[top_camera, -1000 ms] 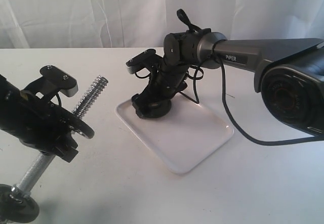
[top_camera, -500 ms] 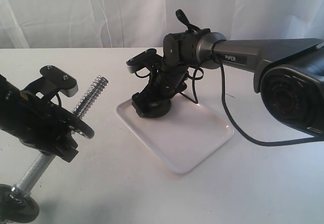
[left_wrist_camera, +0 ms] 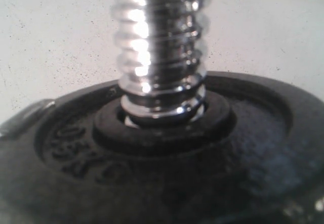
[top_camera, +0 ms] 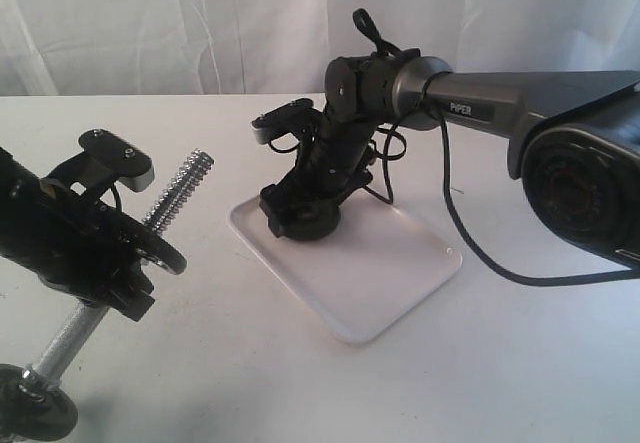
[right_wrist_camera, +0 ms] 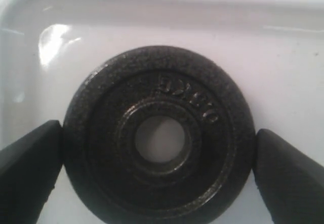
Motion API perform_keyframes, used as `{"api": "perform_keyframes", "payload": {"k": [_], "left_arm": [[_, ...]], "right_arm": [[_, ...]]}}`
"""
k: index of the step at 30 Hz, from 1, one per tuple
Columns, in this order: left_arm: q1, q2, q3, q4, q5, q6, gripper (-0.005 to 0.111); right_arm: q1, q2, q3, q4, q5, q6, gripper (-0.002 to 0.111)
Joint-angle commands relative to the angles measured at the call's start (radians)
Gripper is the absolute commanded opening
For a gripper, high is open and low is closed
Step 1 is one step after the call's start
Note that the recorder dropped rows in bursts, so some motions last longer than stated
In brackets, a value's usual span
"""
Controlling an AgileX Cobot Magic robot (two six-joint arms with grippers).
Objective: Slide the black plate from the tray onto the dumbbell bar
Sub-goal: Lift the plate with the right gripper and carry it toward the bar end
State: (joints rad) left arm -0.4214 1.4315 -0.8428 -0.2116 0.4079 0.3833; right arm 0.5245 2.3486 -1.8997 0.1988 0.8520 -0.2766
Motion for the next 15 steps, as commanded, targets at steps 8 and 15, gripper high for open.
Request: {"api": "perform_keyframes", "payload": {"k": [8,15], "left_arm": [[0.003,-0.047,-0.026,0.006,-0.038,0.009,0.0],[0.003,-0.047,-0.026,0.039,-0.032,0.009,0.0]], "right_arm": [[-0.104,-0.094,-0.018,0.184,0.198,0.01,0.0],[-0.211,-0.101,-0.018,0.523,0.369,-0.147,0.0]]}}
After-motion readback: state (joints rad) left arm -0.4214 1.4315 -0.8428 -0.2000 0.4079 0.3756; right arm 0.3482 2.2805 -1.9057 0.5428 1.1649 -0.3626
